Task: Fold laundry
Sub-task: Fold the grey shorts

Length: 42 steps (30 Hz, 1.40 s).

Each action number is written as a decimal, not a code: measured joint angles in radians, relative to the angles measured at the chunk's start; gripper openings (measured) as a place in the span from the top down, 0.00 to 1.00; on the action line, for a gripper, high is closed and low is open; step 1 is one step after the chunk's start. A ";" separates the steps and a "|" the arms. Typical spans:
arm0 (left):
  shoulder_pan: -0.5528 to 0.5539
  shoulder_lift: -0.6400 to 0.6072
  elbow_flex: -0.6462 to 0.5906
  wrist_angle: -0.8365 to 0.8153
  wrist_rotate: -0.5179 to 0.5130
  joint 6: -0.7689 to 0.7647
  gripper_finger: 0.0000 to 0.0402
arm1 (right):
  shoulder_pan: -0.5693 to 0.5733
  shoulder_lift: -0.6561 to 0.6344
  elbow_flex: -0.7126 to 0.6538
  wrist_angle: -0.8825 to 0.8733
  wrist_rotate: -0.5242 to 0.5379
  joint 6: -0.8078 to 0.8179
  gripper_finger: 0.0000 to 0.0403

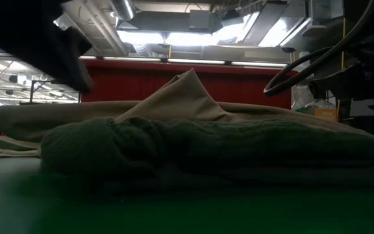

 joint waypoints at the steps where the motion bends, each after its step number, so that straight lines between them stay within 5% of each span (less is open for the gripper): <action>1: -0.004 0.000 0.000 -0.030 0.012 -0.016 0.78 | 0.000 0.000 0.000 0.000 0.000 0.000 0.59; 19: -0.059 0.000 0.000 -0.144 0.102 -0.036 0.78 | 0.000 0.000 0.000 0.001 0.000 0.000 0.59; 27: -0.079 0.000 0.000 -0.146 0.001 -0.035 0.78 | 0.000 0.000 0.000 0.002 0.000 0.000 0.59; 42: 0.037 0.000 0.000 -0.179 -0.014 0.051 0.78 | 0.000 0.000 0.000 0.002 0.000 0.000 0.59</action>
